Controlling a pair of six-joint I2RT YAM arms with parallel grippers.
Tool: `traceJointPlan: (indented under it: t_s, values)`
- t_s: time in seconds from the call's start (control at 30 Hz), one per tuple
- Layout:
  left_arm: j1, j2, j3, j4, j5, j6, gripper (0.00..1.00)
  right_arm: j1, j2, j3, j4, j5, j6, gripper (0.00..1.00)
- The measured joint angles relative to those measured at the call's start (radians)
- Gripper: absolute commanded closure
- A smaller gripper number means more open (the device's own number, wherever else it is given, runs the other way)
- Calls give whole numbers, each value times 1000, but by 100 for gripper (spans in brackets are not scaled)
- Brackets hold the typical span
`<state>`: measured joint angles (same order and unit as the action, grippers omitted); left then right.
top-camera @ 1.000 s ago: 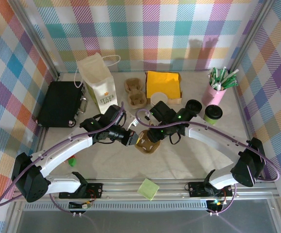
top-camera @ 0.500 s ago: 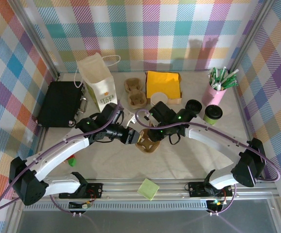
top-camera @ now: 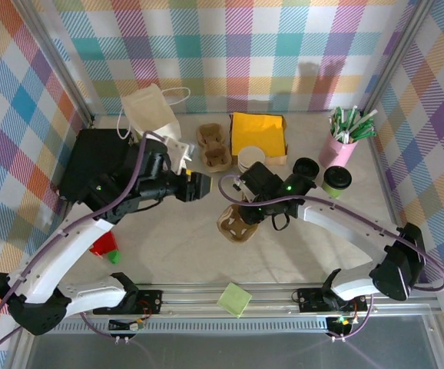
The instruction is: Pack the takeout coffee
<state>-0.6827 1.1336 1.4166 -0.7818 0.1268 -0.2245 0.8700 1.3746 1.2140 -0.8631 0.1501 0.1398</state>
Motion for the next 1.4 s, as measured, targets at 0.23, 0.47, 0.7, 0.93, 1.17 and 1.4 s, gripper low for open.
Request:
traceJointPlan:
  t_s: [0.23,0.47,0.7,0.93,1.17,1.4]
  values:
    - [115,50,119,-63,-115,-77,36,0,-38,-3,-11,7,-6,60]
    - [249,108,188,-91,-232,-182,36,0,-45,-3,-21,11,-19,59]
    - [356,198,244,-105,-308,-206,34,0,-64,-3,-22,11,-21,59]
    - [451,335,344,-117,-348,-201,31,0,-81,-3,-24,11,-21,59]
    - [509,499,512,-192,-405,-185,31,0,-94,-3,-34,11,-21,59]
    - [538,690,701,-304,-407,-175,37,0,-96,-3,-42,11,-21,59]
